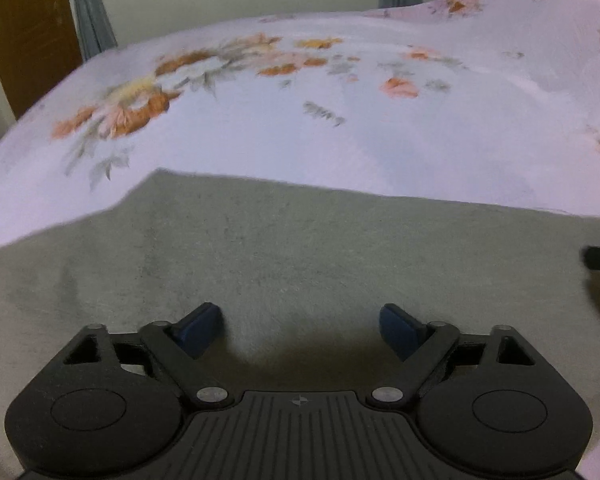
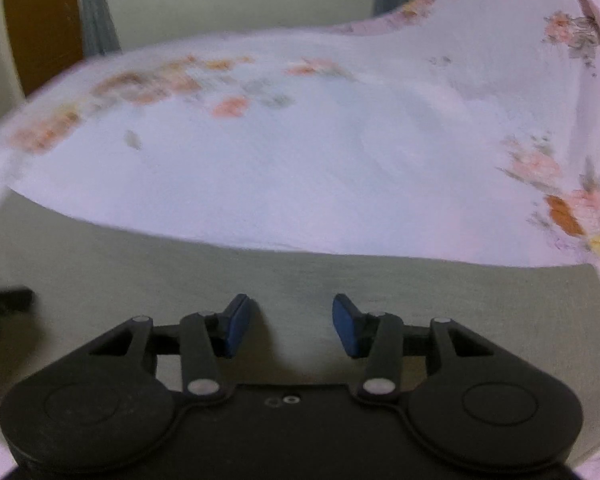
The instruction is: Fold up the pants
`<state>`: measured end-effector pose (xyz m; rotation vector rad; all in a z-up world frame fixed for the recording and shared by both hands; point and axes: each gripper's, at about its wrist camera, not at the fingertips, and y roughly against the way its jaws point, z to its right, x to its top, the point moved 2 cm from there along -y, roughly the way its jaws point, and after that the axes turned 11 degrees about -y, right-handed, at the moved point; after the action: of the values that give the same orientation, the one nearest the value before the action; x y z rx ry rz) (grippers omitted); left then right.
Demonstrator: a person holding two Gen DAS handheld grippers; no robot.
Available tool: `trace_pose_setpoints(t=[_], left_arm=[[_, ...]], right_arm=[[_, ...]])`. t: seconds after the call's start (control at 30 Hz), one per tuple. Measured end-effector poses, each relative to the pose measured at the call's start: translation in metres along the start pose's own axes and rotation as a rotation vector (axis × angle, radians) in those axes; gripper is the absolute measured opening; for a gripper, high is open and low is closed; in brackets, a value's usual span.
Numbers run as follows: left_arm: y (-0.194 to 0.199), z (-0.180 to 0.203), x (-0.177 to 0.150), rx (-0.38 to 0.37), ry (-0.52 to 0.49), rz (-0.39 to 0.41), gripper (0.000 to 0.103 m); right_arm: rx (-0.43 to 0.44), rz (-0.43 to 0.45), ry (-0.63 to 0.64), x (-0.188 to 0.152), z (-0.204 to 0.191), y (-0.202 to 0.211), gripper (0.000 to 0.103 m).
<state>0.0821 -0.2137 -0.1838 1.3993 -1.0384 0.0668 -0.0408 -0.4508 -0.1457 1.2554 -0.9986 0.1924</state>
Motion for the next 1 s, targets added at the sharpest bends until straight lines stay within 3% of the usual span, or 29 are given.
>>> trace_pose_setpoints(t=[0.23, 0.33, 0.43, 0.63, 0.73, 0.8, 0.9, 1.0], left_arm=[[-0.006, -0.045, -0.013, 0.052, 0.057, -0.002, 0.103], [-0.002, -0.053, -0.022, 0.074, 0.080, -0.007, 0.103], [0.007, -0.045, -0.024, 0.082, 0.051, 0.002, 0.103], [0.031, -0.001, -0.032, -0.034, 0.019, 0.020, 0.103], [0.040, 0.017, -0.051, -0.052, -0.027, 0.024, 0.103], [0.046, 0.020, -0.062, -0.048, -0.045, 0.037, 0.103], [0.051, 0.013, -0.064, -0.064, -0.041, 0.029, 0.103], [0.055, 0.007, -0.063, -0.046, -0.033, 0.027, 0.103]], right_arm=[[-0.096, 0.033, -0.088, 0.008, 0.070, 0.000, 0.045], [-0.119, 0.034, -0.106, 0.005, 0.078, 0.005, 0.046], [-0.077, 0.061, -0.166, 0.002, 0.078, 0.027, 0.046], [0.028, 0.054, -0.078, -0.029, 0.037, 0.056, 0.047], [-0.023, 0.017, -0.006, -0.055, 0.037, 0.049, 0.049], [-0.044, 0.040, -0.011, -0.059, 0.050, 0.049, 0.051], [-0.106, 0.034, -0.100, -0.051, 0.076, 0.058, 0.051], [-0.087, 0.049, -0.265, -0.046, 0.110, 0.083, 0.051]])
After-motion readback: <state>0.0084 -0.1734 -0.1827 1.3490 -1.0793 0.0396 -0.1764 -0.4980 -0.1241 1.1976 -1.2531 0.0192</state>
